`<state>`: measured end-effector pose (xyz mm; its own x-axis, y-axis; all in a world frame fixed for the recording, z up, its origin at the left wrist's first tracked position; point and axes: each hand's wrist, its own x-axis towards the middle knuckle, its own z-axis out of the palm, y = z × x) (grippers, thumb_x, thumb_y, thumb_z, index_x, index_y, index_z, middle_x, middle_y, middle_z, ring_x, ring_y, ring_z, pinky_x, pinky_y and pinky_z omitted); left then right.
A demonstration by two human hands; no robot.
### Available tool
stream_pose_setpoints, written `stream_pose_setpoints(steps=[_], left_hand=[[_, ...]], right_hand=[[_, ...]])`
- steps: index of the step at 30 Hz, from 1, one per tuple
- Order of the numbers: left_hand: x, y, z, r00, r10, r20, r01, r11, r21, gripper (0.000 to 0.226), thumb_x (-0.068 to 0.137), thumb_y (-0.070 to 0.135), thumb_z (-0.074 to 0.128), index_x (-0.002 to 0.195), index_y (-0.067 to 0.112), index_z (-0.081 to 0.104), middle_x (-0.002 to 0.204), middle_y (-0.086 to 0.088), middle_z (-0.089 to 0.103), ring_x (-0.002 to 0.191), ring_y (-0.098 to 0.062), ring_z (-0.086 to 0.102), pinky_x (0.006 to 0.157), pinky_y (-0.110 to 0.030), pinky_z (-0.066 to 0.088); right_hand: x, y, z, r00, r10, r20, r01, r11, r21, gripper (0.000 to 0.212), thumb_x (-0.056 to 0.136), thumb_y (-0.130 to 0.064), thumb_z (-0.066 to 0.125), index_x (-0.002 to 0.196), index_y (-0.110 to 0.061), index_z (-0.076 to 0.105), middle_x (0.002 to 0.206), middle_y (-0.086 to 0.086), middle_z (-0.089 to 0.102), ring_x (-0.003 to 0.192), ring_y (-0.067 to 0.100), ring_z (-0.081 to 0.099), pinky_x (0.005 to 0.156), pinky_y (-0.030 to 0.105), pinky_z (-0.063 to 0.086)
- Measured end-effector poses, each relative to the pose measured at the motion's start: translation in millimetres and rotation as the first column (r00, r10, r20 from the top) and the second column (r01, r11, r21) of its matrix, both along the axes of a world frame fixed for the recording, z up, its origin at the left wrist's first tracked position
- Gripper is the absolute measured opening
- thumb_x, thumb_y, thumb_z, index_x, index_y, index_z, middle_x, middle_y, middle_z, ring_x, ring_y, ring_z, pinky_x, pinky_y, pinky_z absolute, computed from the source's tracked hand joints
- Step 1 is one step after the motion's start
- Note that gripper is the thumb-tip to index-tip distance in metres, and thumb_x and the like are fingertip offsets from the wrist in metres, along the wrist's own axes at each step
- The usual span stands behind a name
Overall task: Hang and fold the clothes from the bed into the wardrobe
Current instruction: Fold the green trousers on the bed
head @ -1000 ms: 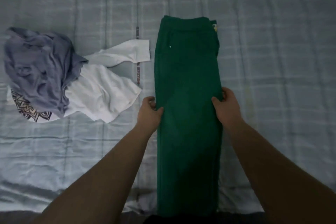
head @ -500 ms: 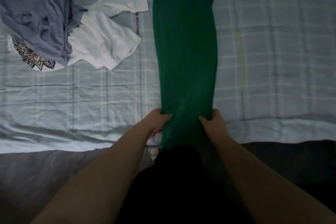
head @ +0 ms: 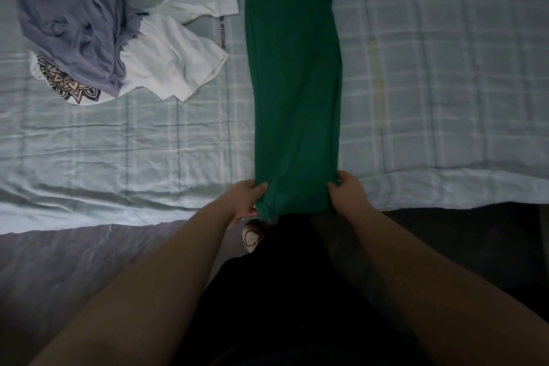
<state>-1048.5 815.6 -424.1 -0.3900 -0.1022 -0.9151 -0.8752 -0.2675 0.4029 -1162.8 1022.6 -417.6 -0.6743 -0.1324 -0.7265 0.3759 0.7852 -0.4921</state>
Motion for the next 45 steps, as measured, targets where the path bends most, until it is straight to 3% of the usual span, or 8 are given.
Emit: stream_pose_setpoints(steps=[7, 13, 19, 24, 33, 37, 41, 45], left_hand=[[18.8, 24.4, 2.6, 0.966, 0.255, -0.042, -0.250, 0.964, 0.090, 0.023, 0.101, 0.014, 0.055, 0.123, 0.007, 0.055, 0.115, -0.011, 0.067, 0.094, -0.022, 0.070, 0.059, -0.032, 0.058], [23.8, 36.0, -2.6, 0.963, 0.259, -0.072, -0.264, 0.962, -0.065, 0.030, 0.098, 0.015, 0.059, 0.123, 0.002, 0.050, 0.119, -0.020, 0.064, 0.093, -0.028, 0.070, 0.072, -0.048, 0.062], [28.0, 50.8, 4.3, 0.953, 0.231, -0.196, -0.277, 0.926, -0.257, 0.023, 0.099, 0.008, 0.058, 0.112, 0.003, 0.040, 0.092, -0.014, 0.070, 0.065, -0.014, 0.072, 0.048, -0.025, 0.055], [30.7, 56.2, 1.6, 0.949, 0.244, -0.199, -0.286, 0.933, -0.220, 0.024, 0.095, 0.001, 0.060, 0.107, 0.005, 0.040, 0.103, -0.022, 0.065, 0.079, -0.024, 0.069, 0.051, -0.026, 0.057], [33.8, 62.6, 1.7, 0.916, 0.377, -0.139, -0.395, 0.909, -0.136, 0.024, 0.099, 0.009, 0.058, 0.116, -0.002, 0.046, 0.100, -0.017, 0.069, 0.079, -0.023, 0.073, 0.062, -0.036, 0.061], [33.9, 62.3, 0.3, 0.936, 0.349, -0.043, -0.352, 0.930, -0.106, 0.020, 0.101, 0.014, 0.055, 0.117, 0.004, 0.058, 0.096, -0.012, 0.069, 0.074, -0.019, 0.071, 0.073, -0.043, 0.060], [33.7, 57.3, 5.5, 0.910, 0.415, -0.023, -0.415, 0.910, -0.012, 0.016, 0.102, 0.008, 0.051, 0.114, 0.002, 0.059, 0.103, -0.016, 0.068, 0.080, -0.022, 0.069, 0.059, -0.030, 0.058], [38.9, 51.4, 19.1, 0.890, 0.444, -0.103, -0.446, 0.895, 0.003, 0.013, 0.099, 0.002, 0.052, 0.102, -0.005, 0.062, 0.113, -0.034, 0.065, 0.091, -0.036, 0.067, 0.091, -0.052, 0.053]], right_hand=[[18.6, 3.6, -1.7, 0.988, -0.111, -0.107, 0.102, 0.991, -0.086, 0.042, 0.098, -0.011, 0.054, 0.137, -0.015, 0.038, 0.107, 0.004, 0.052, 0.081, 0.012, 0.054, 0.073, 0.022, 0.040], [32.9, 14.2, -17.4, 0.984, -0.173, -0.044, 0.167, 0.979, -0.117, 0.033, 0.092, -0.009, 0.066, 0.118, -0.009, 0.045, 0.116, 0.002, 0.049, 0.110, 0.023, 0.055, 0.086, 0.027, 0.043], [35.0, 20.6, -22.1, 0.970, -0.231, -0.078, 0.222, 0.969, -0.107, 0.023, 0.092, -0.011, 0.066, 0.111, -0.002, 0.055, 0.104, 0.006, 0.055, 0.098, 0.020, 0.055, 0.083, 0.026, 0.041], [32.1, 24.8, -31.6, 0.943, -0.327, 0.056, 0.330, 0.942, -0.060, 0.032, 0.093, -0.024, 0.065, 0.111, 0.002, 0.059, 0.098, 0.012, 0.065, 0.080, 0.020, 0.064, 0.086, 0.045, 0.057], [51.2, 38.8, -23.5, 0.948, -0.301, -0.104, 0.286, 0.948, -0.138, 0.016, 0.099, -0.018, 0.056, 0.093, -0.005, 0.049, 0.079, 0.006, 0.055, 0.080, 0.024, 0.055, 0.071, 0.031, 0.040], [53.8, 36.9, -25.7, 0.886, -0.459, 0.060, 0.462, 0.869, -0.179, 0.016, 0.097, -0.010, 0.058, 0.108, -0.003, 0.049, 0.093, 0.010, 0.063, 0.089, 0.024, 0.060, 0.066, 0.013, 0.047], [42.7, 32.3, -24.4, 0.815, -0.490, 0.308, 0.572, 0.763, -0.301, 0.015, 0.099, -0.005, 0.054, 0.110, -0.003, 0.065, 0.110, 0.015, 0.069, 0.097, 0.027, 0.067, 0.089, 0.037, 0.056], [38.0, 36.7, -2.4, 0.817, -0.501, 0.286, 0.575, 0.742, -0.343, 0.006, 0.095, -0.011, 0.063, 0.095, -0.005, 0.066, 0.098, 0.014, 0.072, 0.097, 0.032, 0.068, 0.092, 0.044, 0.054]])
